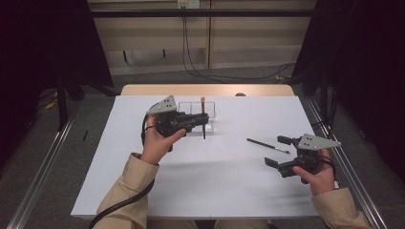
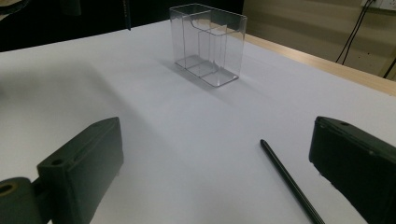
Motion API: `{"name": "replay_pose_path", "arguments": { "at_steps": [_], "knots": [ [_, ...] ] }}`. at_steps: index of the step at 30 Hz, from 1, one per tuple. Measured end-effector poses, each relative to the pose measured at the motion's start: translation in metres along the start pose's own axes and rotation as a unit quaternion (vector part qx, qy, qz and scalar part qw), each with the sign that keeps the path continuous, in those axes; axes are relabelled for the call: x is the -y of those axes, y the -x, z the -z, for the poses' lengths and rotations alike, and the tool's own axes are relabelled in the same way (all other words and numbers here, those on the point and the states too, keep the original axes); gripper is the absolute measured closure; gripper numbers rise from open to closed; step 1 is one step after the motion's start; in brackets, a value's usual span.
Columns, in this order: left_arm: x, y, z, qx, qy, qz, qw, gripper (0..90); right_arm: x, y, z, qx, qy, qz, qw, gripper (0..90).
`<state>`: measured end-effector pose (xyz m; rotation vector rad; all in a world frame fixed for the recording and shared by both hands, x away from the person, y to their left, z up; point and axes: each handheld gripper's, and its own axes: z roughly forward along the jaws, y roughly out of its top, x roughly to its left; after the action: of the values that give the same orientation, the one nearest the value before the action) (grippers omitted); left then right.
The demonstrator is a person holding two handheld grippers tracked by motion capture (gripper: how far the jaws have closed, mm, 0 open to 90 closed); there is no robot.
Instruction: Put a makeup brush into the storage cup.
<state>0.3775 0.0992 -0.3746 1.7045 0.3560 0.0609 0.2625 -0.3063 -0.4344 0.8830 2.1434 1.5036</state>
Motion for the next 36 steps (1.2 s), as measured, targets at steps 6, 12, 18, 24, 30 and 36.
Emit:
{"name": "replay_pose_path", "arguments": {
  "at_steps": [6,12,18,24,30,36],
  "knots": [
    [-0.007,-0.004,-0.002,-0.009,0.002,-0.002,1.0,83.3,-0.001,-0.001,0.0,0.0,0.001,0.004,1.0,2.4],
    [-0.011,-0.009,-0.005,-0.015,0.003,-0.001,0.9999,83.3,0.0,0.0,0.001,0.002,0.001,0.003,1.0,2.4],
    [-0.013,-0.015,-0.007,-0.025,0.005,0.002,0.9997,83.3,-0.001,0.0,0.001,0.002,0.003,0.003,1.0,2.5],
    [-0.015,-0.02,-0.011,-0.035,0.001,-0.002,0.9994,83.3,-0.001,-0.001,0.001,0.0,0.002,0.002,1.0,2.5],
    [-0.016,-0.027,-0.014,-0.046,0.006,0.001,0.9989,83.3,-0.001,0.0,0.001,-0.001,0.004,0.0,1.0,2.6],
    [-0.018,-0.033,-0.016,-0.06,0.008,-0.001,0.9982,83.3,-0.001,0.0,0.001,-0.002,0.004,0.0,1.0,2.6]
  ]
}}
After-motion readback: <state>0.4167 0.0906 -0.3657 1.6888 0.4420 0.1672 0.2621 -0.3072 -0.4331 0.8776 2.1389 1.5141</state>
